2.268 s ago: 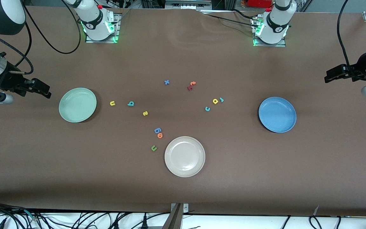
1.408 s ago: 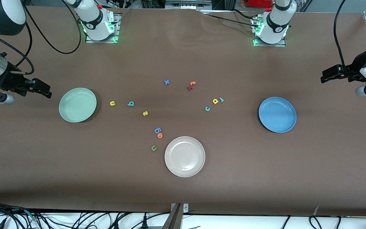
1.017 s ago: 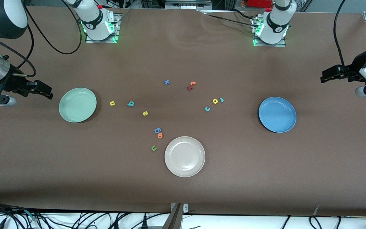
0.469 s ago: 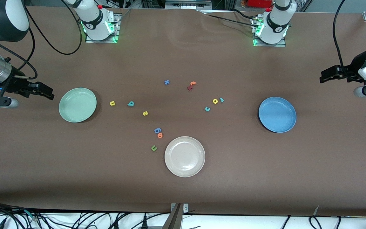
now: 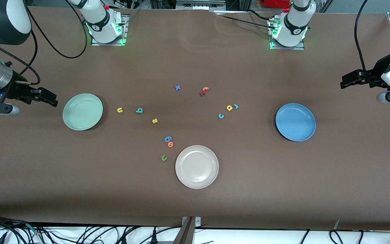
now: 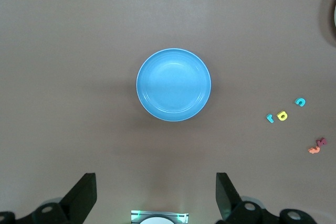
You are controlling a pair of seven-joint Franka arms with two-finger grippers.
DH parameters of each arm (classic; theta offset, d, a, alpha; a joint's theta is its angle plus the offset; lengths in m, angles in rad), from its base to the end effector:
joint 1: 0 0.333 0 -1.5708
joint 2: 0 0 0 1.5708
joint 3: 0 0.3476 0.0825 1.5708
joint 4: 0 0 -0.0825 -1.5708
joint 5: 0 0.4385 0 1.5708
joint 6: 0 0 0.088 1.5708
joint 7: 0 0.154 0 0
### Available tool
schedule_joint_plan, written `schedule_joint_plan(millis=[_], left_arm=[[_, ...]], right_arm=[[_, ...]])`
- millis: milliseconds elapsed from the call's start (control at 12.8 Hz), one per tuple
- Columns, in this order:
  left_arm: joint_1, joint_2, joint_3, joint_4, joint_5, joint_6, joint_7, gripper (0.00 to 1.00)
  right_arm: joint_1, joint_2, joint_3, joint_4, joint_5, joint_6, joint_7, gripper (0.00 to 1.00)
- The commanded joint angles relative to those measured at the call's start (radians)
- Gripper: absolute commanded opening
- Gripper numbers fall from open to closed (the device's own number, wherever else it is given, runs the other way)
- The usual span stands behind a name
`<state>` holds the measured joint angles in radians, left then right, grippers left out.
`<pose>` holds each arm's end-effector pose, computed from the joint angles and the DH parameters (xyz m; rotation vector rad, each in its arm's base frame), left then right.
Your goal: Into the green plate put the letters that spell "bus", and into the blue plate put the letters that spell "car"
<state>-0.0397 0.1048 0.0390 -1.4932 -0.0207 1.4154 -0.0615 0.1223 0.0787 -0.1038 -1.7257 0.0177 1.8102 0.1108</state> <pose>0.6175 -0.0050 0.5733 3.1162 0.0929 -0.2860 0.6439 0.0157 0.4986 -3.1285 0.1504 -0.0088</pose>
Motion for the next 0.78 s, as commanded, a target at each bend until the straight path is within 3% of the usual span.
schedule_joint_plan(millis=[0, 704], left_arm=[[-0.005, 0.000, 0.002, 0.001, -0.013, -0.006, -0.008, 1.00], [-0.005, 0.000, 0.001, 0.001, -0.013, -0.007, -0.008, 1.00]], right_arm=[[0.007, 0.006, -0.005, 0.012, -0.015, -0.008, 0.015, 0.99], [0.008, 0.007, -0.005, 0.012, -0.016, -0.006, 0.007, 0.99]])
